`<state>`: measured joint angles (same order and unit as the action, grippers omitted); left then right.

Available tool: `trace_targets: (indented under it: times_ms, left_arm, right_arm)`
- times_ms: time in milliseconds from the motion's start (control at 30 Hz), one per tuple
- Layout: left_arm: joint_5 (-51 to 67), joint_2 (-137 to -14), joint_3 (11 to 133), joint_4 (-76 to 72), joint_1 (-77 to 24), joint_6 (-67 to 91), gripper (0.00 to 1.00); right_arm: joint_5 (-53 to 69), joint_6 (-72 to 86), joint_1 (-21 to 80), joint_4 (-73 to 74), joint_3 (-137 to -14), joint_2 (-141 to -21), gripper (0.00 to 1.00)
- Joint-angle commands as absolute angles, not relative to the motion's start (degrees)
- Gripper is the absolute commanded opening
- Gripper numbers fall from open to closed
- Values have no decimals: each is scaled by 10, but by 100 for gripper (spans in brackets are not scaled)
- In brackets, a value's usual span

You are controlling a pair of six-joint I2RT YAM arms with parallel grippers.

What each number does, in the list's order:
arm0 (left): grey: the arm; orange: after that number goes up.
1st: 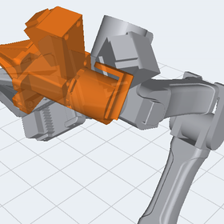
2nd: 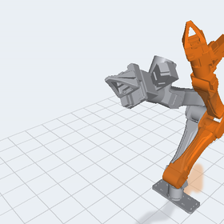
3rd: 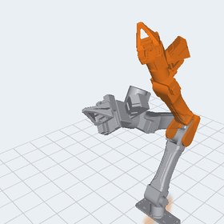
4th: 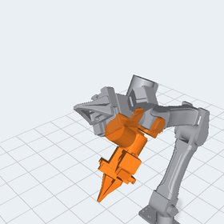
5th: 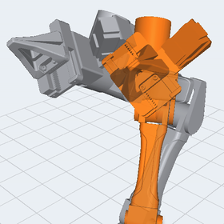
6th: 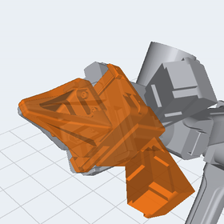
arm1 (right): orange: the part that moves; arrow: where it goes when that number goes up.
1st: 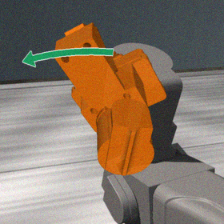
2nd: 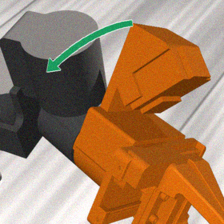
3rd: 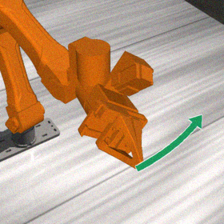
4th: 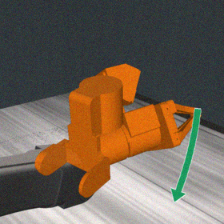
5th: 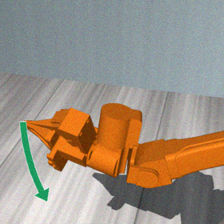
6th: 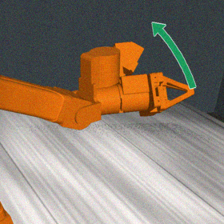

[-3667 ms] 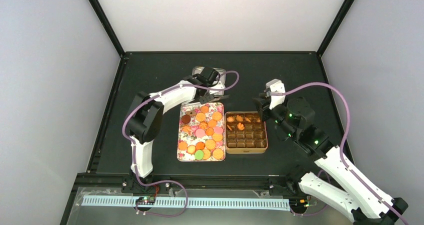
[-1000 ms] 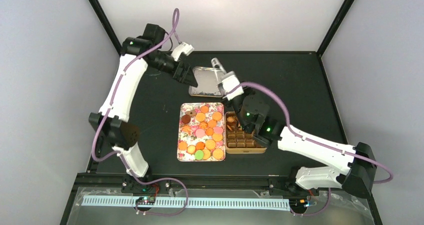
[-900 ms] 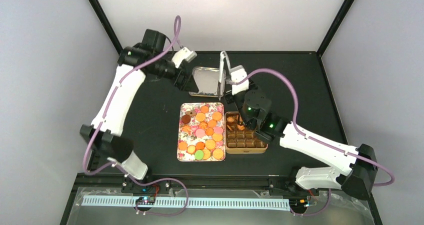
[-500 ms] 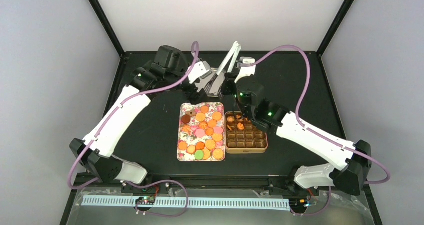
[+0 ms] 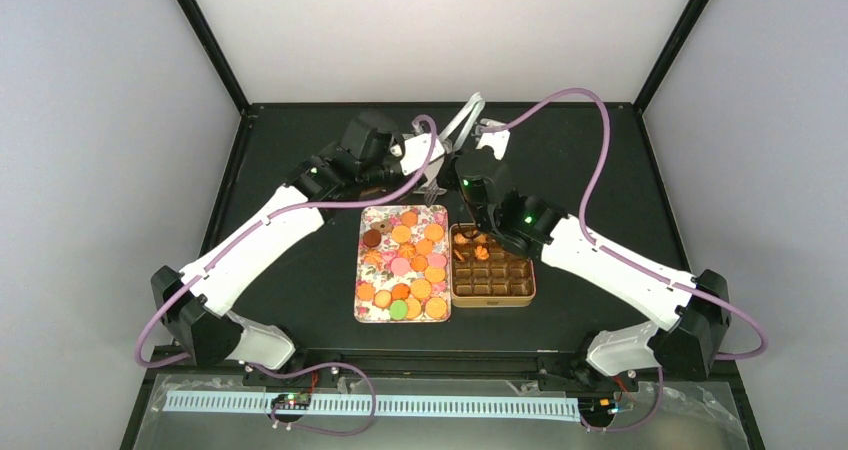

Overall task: Pack the cookies
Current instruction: Pass from the right arm to the left, then pass from the left arm to the right

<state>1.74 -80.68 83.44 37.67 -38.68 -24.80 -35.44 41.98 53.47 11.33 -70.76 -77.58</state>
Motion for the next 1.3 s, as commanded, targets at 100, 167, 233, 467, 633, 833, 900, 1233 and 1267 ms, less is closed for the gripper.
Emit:
trace_targets:
  times_ms: [100,167,233,467,633,833,900,1233,1267]
  left_arm:
    - [-144,-794,781,303,-414,-275,33]
    - [-150,-795,780,302,-414,-273,20]
    - [-153,-797,782,303,-414,-271,5]
    - [-149,-801,805,314,-414,-251,2]
    - [-54,-799,840,364,-398,-212,2]
    - [148,-803,895,442,-361,-192,2]
    - [179,-803,903,456,-360,-192,2]
    - [318,-812,961,541,-358,-200,2]
    - [334,-813,968,554,-356,-204,1]
  right_arm:
    - [-330,485,533,109,-729,-772,8]
    - [-326,486,533,106,-729,-770,9]
    - [-322,486,533,100,-727,-767,10]
    - [-302,472,533,71,-698,-749,22]
    - [-231,390,532,-75,-606,-699,51]
    - [-14,334,488,-248,-486,-604,66]
    - [60,342,462,-283,-466,-588,66]
    - [277,303,431,-288,-517,-607,60]
    - [298,306,429,-292,-520,-607,58]
